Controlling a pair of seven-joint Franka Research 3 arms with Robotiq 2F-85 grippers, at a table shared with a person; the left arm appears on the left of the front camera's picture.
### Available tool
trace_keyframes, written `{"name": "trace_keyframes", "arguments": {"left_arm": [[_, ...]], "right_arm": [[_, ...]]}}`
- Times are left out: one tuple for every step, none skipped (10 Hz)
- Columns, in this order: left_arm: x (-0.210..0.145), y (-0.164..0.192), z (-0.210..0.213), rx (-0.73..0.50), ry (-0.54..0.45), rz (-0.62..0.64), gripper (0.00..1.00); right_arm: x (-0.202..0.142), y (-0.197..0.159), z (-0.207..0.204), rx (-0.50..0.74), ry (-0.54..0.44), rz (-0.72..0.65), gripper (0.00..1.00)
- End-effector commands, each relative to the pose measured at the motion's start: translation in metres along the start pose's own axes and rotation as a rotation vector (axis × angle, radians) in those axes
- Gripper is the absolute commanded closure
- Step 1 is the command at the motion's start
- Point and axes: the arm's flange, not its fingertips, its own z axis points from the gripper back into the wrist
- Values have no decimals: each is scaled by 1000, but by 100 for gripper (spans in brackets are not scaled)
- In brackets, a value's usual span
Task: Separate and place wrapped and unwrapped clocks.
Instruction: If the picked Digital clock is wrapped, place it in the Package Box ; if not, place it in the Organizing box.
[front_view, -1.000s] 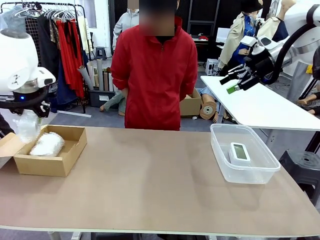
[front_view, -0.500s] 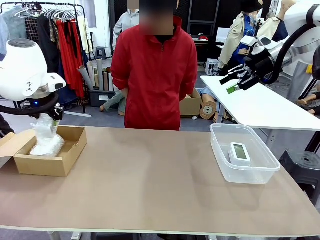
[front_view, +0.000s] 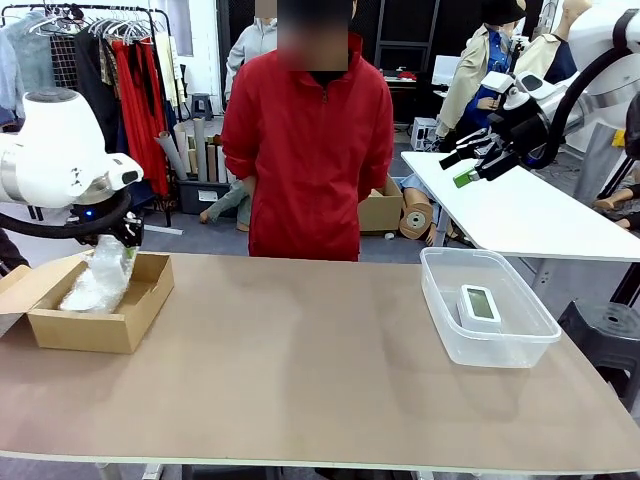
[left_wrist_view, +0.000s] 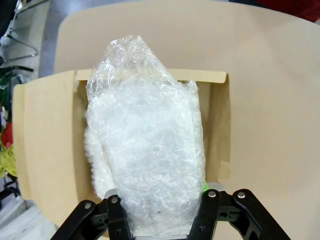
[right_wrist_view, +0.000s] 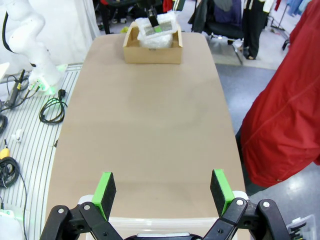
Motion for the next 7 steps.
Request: {"name": "trace_keyframes", "arguments": {"left_arm": [[-2, 0, -2, -44, 3, -17, 100], [-4, -3, -7, -47, 11, -17, 100], [-7, -3, -12, -56, 24, -15, 100], [-8, -3, -17, -59, 37, -14, 100], [-9, -5, -14, -49, 31, -18, 100], [-6, -8, -16, -29, 35, -3, 100], [-6, -8, -16, -29, 35, -3, 100]], "right_arm": [[1, 1, 0, 1, -2, 2, 0], [1, 1, 0, 1, -2, 2, 0], [1, 1, 0, 1, -2, 2, 0], [1, 1, 0, 1, -2, 2, 0], [1, 1, 0, 1, -2, 2, 0], [1, 1, 0, 1, -2, 2, 0], [1, 1, 0, 1, -2, 2, 0]]}}
